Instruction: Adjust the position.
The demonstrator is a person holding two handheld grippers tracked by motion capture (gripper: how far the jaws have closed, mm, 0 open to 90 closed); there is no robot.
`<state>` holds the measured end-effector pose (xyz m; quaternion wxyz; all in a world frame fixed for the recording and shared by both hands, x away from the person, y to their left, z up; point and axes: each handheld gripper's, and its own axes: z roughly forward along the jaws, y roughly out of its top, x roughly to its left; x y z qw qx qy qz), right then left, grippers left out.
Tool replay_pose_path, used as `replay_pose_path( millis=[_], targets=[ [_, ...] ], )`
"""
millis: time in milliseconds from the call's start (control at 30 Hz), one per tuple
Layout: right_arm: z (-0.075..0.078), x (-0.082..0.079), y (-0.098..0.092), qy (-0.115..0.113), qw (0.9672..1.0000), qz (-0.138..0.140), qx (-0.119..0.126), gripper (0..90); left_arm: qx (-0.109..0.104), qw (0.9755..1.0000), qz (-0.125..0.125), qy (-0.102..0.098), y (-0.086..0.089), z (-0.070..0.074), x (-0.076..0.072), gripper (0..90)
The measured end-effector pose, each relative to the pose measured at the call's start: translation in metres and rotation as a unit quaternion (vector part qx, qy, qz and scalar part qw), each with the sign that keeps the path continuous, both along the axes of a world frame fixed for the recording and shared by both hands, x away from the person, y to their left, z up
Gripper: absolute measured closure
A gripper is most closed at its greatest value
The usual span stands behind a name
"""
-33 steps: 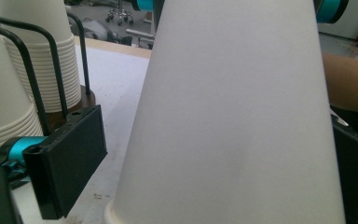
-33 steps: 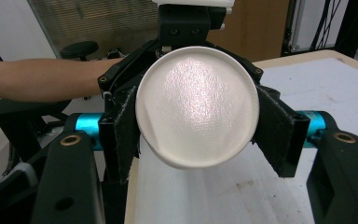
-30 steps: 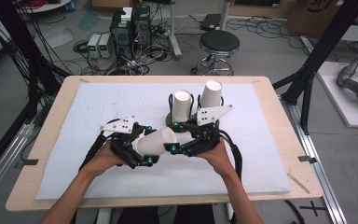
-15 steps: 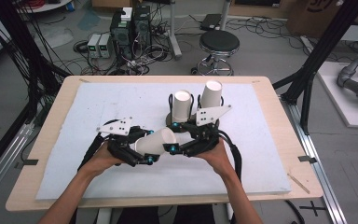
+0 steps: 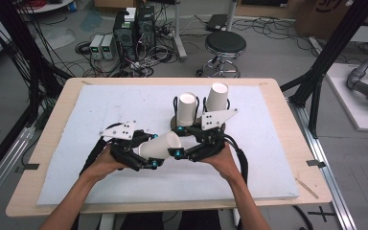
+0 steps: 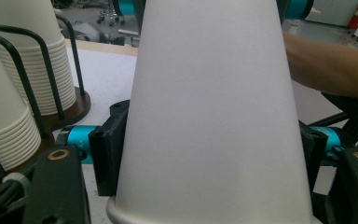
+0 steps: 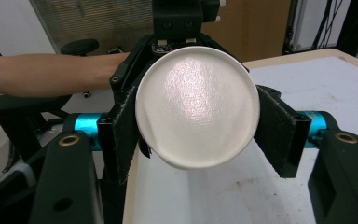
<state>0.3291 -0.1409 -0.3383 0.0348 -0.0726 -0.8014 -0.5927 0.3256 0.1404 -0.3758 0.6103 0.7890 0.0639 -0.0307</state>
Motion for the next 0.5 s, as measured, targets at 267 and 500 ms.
replay_pose_path(
  millis=[267,500],
  targets=[
    [0.0008,-0.0009,0.0009,-0.001,0.9999,-0.008,-0.008,15.4,-0.003,1.0,0.005,-0.002,0.0027,0.0016,0.0,30.0],
    [0.0051,-0.0036,-0.0015,-0.013,0.9988,-0.023,-0.041,15.3,0.013,0.9998,0.013,0.0,0.0097,0.0073,-0.0045,29.4]
  ],
)
